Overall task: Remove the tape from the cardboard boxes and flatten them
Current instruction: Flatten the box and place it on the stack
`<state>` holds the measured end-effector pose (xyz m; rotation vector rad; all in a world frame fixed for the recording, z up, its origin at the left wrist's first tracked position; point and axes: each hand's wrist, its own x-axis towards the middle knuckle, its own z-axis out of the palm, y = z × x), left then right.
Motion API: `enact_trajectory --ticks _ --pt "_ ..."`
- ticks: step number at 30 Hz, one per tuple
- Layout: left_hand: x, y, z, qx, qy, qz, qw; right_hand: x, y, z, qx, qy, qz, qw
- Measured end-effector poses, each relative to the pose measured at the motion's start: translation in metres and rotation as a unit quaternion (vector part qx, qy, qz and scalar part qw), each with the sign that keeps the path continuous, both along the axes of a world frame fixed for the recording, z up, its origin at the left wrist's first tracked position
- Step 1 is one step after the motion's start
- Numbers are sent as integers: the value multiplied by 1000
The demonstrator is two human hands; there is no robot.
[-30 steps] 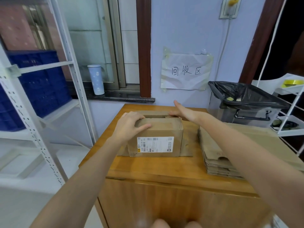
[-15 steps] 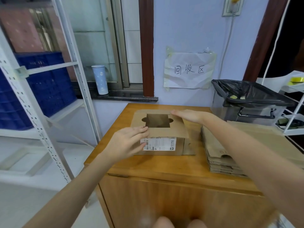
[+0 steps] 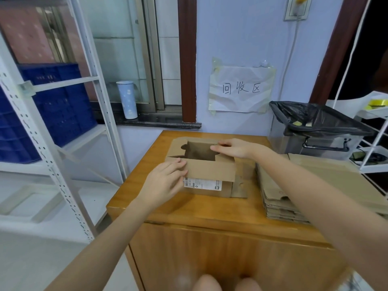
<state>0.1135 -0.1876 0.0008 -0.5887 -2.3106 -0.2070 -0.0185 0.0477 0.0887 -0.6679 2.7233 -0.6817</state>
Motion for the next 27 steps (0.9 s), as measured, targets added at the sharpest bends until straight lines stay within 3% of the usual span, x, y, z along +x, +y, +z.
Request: enact_trajectory --ticks 4,7,12,17,27 --pt "-9 5 36 -7 -59 38 998 9 -21 3 107 90 -24 990" --pt "-15 12 56 -16 -99 78 992 11 -25 2 111 94 -32 989" --pt "-25 25 67 -46 -75 163 983 14 -18 4 63 48 -31 996" --pt "-31 24 48 -110 -35 130 985 14 -7 1 -2 17 -17 1000" --pt "-30 21 33 -59 -95 176 978 10 24 7 -225 -91 -72 967"
